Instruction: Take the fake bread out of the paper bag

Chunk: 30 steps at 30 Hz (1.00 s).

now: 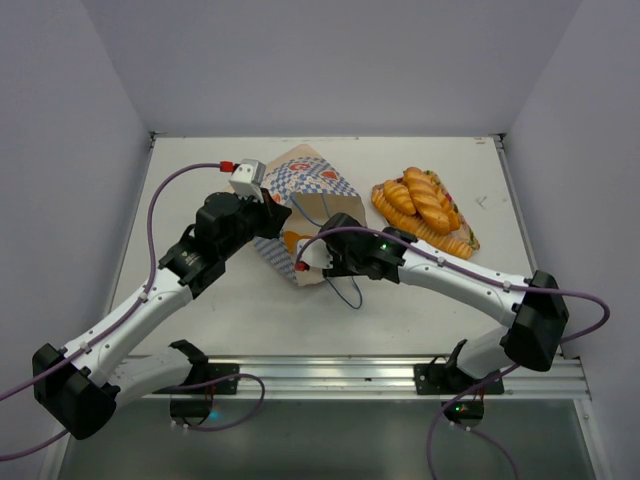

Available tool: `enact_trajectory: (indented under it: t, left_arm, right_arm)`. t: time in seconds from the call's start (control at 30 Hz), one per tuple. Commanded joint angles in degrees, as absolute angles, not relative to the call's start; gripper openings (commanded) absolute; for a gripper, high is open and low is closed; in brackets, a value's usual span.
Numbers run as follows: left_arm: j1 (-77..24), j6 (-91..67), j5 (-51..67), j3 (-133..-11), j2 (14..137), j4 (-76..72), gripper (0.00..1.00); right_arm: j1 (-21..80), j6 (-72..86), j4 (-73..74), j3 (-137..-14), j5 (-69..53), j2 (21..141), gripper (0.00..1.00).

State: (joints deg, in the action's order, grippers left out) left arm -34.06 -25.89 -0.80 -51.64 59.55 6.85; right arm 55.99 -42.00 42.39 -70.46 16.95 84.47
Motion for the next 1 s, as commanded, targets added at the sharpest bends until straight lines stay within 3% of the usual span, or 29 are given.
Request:
enact_trajectory:
  t: [0.0, 0.57, 0.67, 0.8, 0.97]
  left_arm:
    - [-33.66, -25.22, -0.70, -51.42, 58.45, 4.31, 0.00]
    - [-33.66, -26.10, -0.35, -52.29, 58.45, 4.04, 0.00]
    - [-33.58, -26.10, -0.53, -52.38, 58.27, 4.22, 0.00]
    - [-33.58, -25.75, -1.14, -52.21, 58.01, 4.39, 0.00]
    - [-33.66, -24.61, -3.16, -52.38, 58.45, 5.10, 0.00]
  right_arm:
    - [56.34, -41.92, 41.13, -69.96, 17.05, 81.83, 0.45]
    - [57.39, -46.32, 30.59, -63.64, 27.77, 83.76, 0.44]
    - [57.57, -46.93, 29.44, -63.28, 28.83, 84.02, 0.35]
    - [57.48, -46.32, 30.14, -64.07, 28.39, 83.94, 0.14]
    - [57.39, -44.83, 33.31, -66.44, 23.92, 81.22, 0.04]
